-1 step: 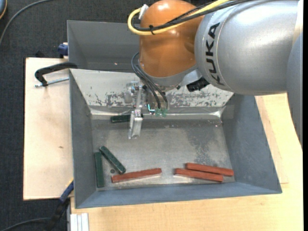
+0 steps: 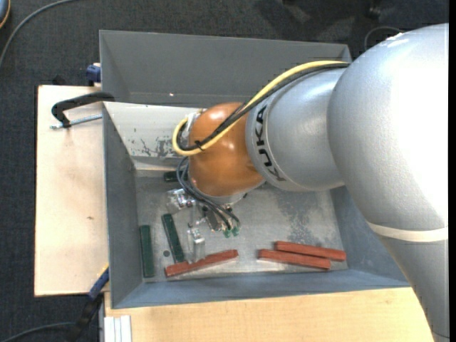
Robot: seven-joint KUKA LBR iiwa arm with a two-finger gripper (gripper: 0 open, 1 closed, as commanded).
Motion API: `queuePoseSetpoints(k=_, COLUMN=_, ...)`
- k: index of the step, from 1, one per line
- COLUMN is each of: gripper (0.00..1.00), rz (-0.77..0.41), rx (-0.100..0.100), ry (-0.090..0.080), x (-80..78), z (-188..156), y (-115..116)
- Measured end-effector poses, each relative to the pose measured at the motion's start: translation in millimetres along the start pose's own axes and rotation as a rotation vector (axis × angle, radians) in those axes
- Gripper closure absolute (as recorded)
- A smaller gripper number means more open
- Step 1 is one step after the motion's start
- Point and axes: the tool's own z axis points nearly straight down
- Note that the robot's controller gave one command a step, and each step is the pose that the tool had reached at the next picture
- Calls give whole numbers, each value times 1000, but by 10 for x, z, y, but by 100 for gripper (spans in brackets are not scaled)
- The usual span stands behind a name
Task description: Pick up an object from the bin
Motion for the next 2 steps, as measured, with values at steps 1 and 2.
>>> queuePoseSetpoints(k=1, gripper=0, rz=-30, rx=-1, ry=-17, x=200, z=-757, y=196)
queuePoseSetpoints(k=2, gripper=0, rz=-69, rx=1, ry=0, x=420, z=11, y=-127)
